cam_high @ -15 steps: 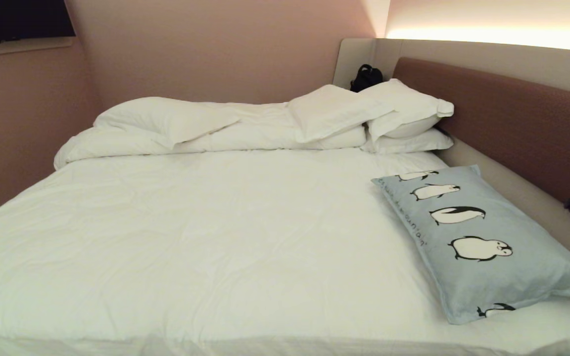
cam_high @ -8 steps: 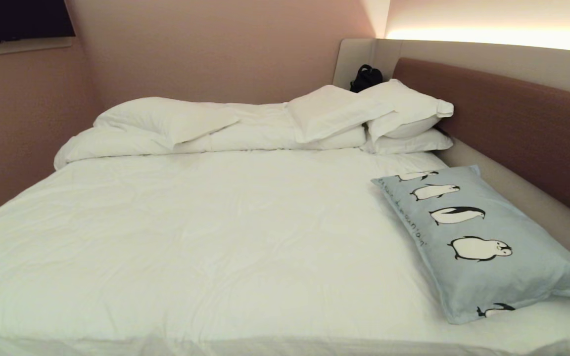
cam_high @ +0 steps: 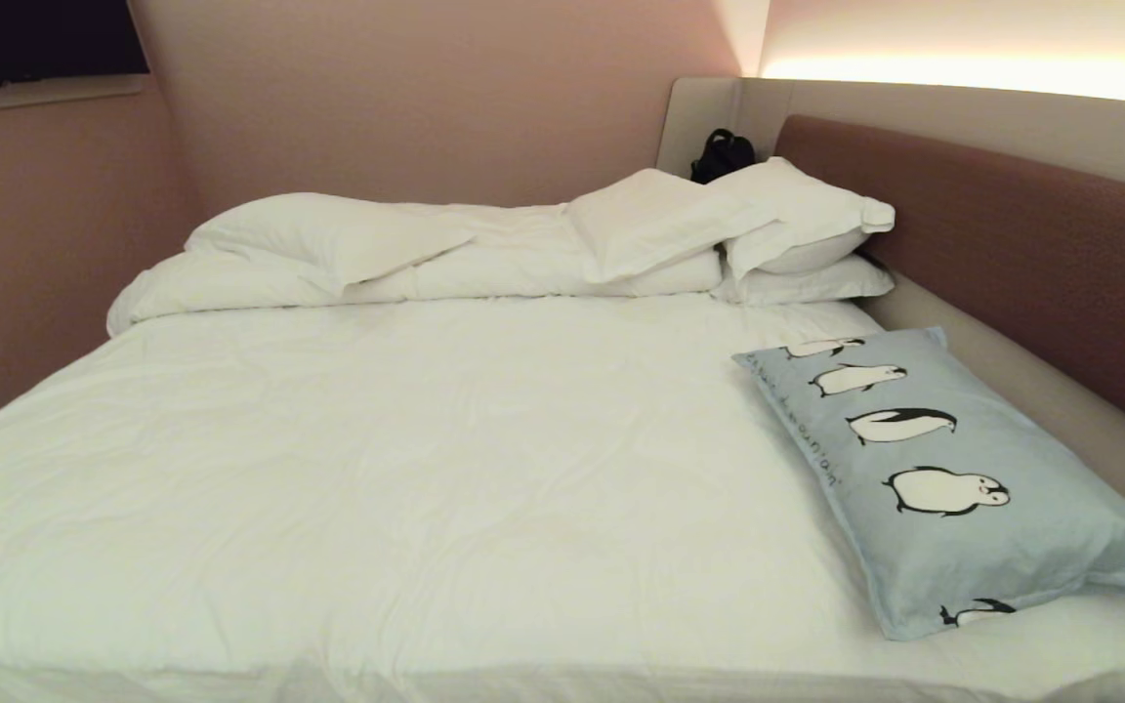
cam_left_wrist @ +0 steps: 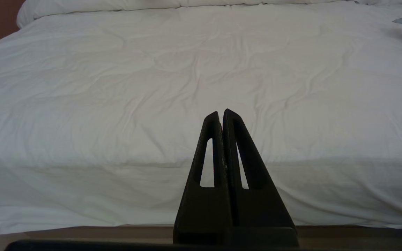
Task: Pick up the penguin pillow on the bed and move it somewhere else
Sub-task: Pick up the pillow
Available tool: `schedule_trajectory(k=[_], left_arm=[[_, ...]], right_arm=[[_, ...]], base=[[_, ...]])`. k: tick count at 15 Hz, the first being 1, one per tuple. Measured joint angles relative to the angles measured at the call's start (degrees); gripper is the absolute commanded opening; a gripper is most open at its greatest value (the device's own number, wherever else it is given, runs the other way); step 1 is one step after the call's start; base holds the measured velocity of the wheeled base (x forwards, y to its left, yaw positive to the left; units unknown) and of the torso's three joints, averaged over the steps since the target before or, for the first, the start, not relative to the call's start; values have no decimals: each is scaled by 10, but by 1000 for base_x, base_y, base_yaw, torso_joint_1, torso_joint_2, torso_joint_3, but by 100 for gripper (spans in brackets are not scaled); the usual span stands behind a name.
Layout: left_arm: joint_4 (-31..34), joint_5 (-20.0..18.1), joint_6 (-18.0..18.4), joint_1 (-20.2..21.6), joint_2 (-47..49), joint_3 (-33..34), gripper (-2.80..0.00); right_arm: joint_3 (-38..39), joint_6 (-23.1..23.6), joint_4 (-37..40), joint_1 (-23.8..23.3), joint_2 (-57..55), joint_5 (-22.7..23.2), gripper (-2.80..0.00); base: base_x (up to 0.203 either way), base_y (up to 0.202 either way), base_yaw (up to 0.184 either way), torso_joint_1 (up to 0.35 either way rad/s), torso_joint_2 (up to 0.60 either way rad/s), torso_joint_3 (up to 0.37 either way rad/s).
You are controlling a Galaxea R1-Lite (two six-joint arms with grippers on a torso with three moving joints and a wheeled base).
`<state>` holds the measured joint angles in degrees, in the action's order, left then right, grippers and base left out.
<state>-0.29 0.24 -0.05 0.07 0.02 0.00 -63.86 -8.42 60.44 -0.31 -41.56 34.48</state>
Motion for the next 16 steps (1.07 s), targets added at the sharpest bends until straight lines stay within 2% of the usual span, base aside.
schedule_trajectory(k=[3,10,16], left_arm=[[0,0,0,0,0,0,-280],[-1,0,0,0,0,0,-280],[0,0,0,0,0,0,-280]], right_arm=[[13,-3,-9,-1,56,-15,-280],[55,-3,-78,0,171,-90,-280],[60,-6,-84,14,235,-100,-280]], base=[[0,0,0,0,0,0],[0,0,0,0,0,0],[0,0,0,0,0,0]])
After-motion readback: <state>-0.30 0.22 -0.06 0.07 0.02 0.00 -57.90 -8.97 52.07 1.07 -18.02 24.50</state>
